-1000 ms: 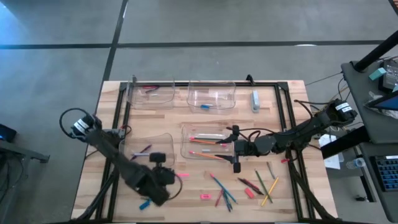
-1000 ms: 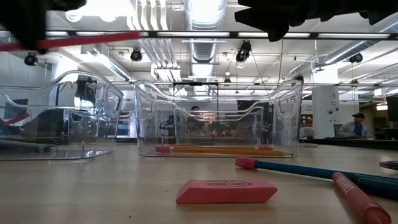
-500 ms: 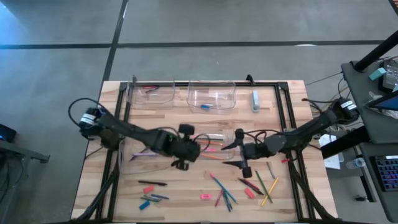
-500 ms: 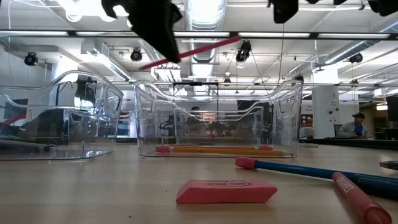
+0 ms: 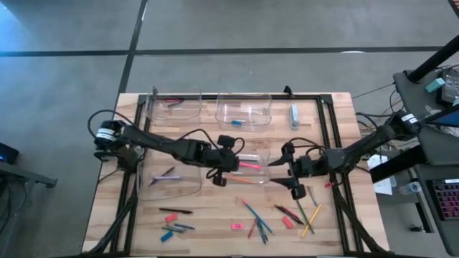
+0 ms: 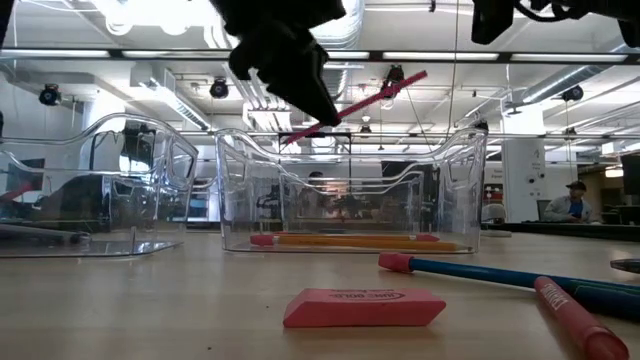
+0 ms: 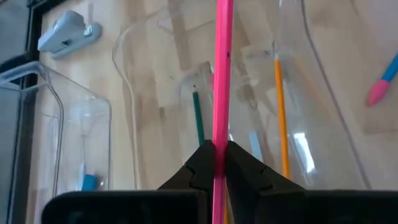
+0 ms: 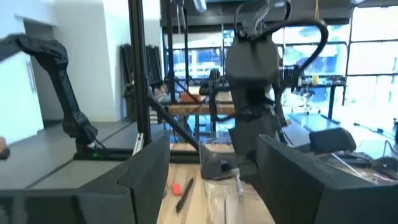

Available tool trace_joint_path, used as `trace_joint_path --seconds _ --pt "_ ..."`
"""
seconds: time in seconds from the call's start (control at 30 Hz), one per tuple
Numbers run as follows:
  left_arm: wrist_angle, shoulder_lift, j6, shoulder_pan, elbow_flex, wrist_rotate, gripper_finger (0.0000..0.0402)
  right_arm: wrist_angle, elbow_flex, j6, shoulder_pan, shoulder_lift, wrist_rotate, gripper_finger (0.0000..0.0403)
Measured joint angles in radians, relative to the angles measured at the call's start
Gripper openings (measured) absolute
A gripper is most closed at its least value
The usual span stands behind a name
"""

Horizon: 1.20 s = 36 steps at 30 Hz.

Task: Sort crayons/erasers/pens/pencils in bins
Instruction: Put the pink pencil into the bottom right transparent bin, then put the green pencil into the bottom right transparent bin

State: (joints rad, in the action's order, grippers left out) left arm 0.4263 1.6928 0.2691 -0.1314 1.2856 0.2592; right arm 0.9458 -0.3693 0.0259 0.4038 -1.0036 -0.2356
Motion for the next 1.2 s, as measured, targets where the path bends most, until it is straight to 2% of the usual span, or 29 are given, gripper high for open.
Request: trace_joint_path --seconds 0.2,0.43,0.57,0.67,0.8,0.9,1.03,1.13,1.2 --pt "-0.021 0.0 0.002 0.006 -0.041 -0.001 0.0023 0.082 0.033 0.033 -0.003 -0.018 -0.001 0.0228" --pt "-0.041 0.008 0.002 0.006 -0.054 -0.007 0.0081 0.082 0.033 0.046 -0.003 -0.027 -0.001 0.0228" --pt "-0.02 -0.011 -0.02 -0.004 -0.023 0.056 0.0119 0.083 0.033 0.028 -0.003 -0.026 -0.002 0.0228" --pt "0.011 -0.085 -0.049 -0.035 -0.017 0.123 0.0129 0.084 0.033 -0.008 -0.003 -0.025 -0.003 0.0228" --pt "-0.01 -0.272 -0.137 -0.1 -0.092 0.161 0.0131 0.079 0.033 -0.058 -0.002 -0.025 0.001 0.0228" --pt "-0.167 -0.415 -0.202 -0.173 -0.242 0.176 0.0131 0.078 0.033 -0.109 -0.002 -0.023 0.032 0.0228" --pt "-0.526 -0.574 -0.219 -0.283 -0.504 0.198 0.0131 0.059 0.033 -0.233 -0.001 -0.015 0.033 0.0228" --pt "-0.8 -0.652 -0.283 -0.362 -0.686 0.204 0.0131 -0.068 0.032 -0.327 0.0 -0.013 0.013 0.0228" --pt "-1.004 -0.67 -0.314 -0.415 -0.795 0.206 0.0131 -0.204 0.032 -0.444 0.0 -0.013 -0.022 0.0228"
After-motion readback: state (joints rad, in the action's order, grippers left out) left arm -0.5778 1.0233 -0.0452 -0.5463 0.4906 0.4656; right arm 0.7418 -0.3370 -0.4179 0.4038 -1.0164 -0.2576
